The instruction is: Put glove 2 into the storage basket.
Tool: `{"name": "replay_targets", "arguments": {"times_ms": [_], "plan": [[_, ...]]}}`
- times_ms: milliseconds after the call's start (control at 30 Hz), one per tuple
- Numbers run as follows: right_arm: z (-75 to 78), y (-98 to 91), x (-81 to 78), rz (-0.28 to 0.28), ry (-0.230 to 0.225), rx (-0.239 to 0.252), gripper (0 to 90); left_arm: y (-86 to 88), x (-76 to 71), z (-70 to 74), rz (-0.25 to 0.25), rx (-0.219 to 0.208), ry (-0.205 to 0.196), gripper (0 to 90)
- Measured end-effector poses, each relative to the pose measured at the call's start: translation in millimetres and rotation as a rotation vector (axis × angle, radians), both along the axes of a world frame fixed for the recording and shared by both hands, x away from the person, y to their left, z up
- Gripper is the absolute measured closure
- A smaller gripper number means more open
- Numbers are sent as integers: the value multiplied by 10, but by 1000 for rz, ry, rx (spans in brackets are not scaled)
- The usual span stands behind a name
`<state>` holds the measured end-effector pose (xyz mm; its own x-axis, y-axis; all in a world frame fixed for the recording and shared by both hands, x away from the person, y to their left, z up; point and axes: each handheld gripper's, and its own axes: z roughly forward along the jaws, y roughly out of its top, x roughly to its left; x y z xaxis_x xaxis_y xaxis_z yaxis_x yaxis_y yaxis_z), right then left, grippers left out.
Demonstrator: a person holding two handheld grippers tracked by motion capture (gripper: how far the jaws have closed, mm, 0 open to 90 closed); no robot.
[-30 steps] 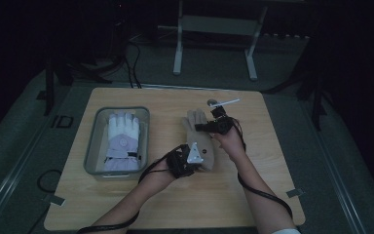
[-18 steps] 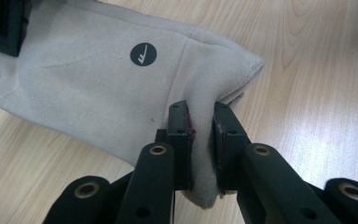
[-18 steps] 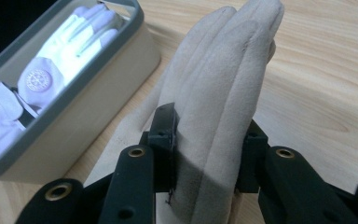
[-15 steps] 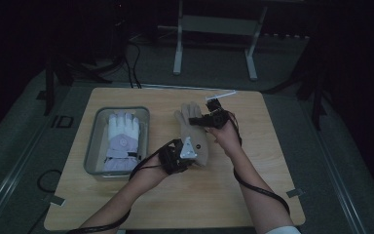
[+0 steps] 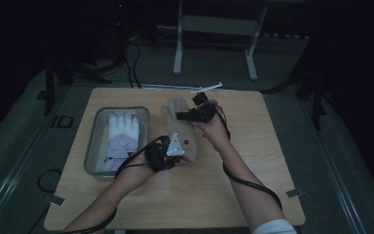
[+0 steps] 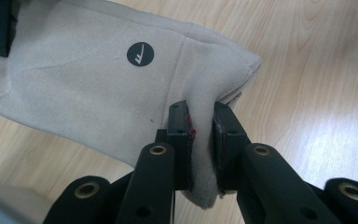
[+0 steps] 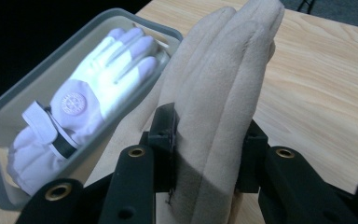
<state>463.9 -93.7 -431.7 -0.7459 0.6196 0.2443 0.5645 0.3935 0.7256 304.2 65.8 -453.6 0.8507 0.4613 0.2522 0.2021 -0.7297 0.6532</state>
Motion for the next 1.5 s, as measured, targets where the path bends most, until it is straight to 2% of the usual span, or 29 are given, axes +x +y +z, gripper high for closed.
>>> {"name": "replay_targets", "arguments": {"times_ms": [200, 467, 700, 933, 1033, 1067, 1233, 1500], "plan": [[58, 300, 22, 44, -5, -1, 664, 232, -29, -6, 43, 7, 3, 802], [50, 672, 22, 87, -4, -3, 664, 538, -92, -8, 91, 6, 17, 802], [4, 970, -4, 118, 7, -9, 664, 777, -169, 1, 127, 25, 29, 803], [1, 1222, -16, 146, 4, -16, 663, 1033, -230, -15, 174, 17, 32, 803], [1, 1302, -23, 154, 2, -21, 663, 1048, -236, -15, 180, 21, 31, 803], [5, 1409, -28, 174, 4, -21, 663, 1146, -297, -25, 205, 30, 28, 803], [-10, 1632, -68, 205, -3, -33, 663, 1301, -361, -16, 228, 35, 32, 803], [-11, 1861, -98, 224, -12, -39, 663, 1489, -401, -26, 253, 34, 31, 803]]}}
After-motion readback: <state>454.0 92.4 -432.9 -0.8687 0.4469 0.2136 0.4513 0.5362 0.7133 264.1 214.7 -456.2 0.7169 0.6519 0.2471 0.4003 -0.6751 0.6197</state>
